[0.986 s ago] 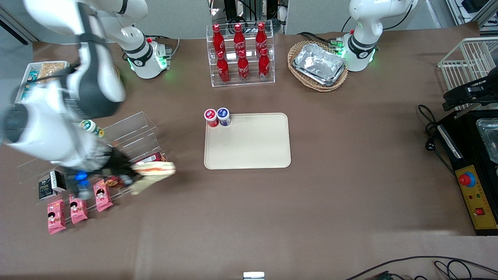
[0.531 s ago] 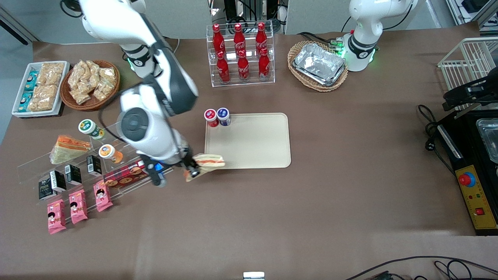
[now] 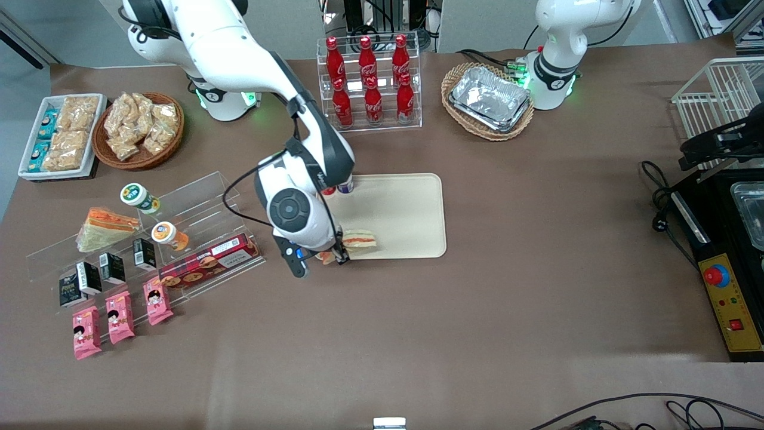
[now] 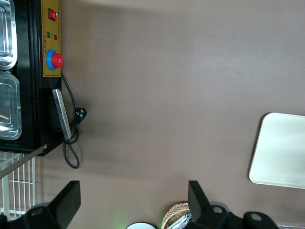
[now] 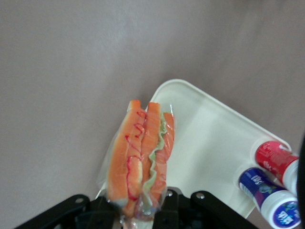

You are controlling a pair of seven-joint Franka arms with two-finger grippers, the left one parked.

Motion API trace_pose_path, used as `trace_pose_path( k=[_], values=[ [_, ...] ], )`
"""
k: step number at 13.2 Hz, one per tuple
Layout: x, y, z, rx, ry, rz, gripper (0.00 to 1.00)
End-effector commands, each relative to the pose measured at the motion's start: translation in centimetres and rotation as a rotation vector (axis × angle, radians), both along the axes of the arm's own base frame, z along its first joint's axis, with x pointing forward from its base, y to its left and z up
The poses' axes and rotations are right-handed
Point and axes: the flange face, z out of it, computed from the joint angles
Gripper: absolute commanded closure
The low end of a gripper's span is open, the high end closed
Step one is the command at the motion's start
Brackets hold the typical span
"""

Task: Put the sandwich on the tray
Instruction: 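Lower the sandwich onto the beige tray and open the right gripper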

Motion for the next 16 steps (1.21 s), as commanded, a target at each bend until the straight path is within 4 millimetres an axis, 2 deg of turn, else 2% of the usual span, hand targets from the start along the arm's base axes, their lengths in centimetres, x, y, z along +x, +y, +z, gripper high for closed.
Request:
trace_pose_path(
  k=[1, 3, 6, 8, 9, 10, 11, 12, 13, 14, 15, 16],
  values=[
    [-1.9, 3.4, -2.1, 0.001, -0.019, -0.062, 0.83],
    [-3.4, 5.3, -4.0, -0.009, -0.033, -0.058, 0.83],
    [-4.8, 7.1, -5.7, -0.027, -0.041, -0.051, 0.83],
    [-5.0, 7.2, -6.3, -0.035, -0.038, -0.049, 0.81],
    [-5.0, 7.2, -6.4, -0.034, -0.037, -0.05, 0.73],
    [-5.0, 7.2, -6.6, -0.036, -0.041, -0.049, 0.72],
    [-4.9, 7.2, -6.7, -0.038, -0.044, -0.048, 0.58],
    [-4.9, 7.1, -6.9, -0.04, -0.044, -0.048, 0.36],
    [-4.9, 7.1, -7.0, -0.041, -0.045, -0.048, 0.22],
    [-4.9, 7.2, -7.0, -0.042, -0.046, -0.047, 0.14],
    [-4.9, 7.2, -7.0, -0.042, -0.046, -0.045, 0.14],
    [-4.8, 7.0, -6.9, -0.042, -0.048, -0.047, 0.0]
  ],
)
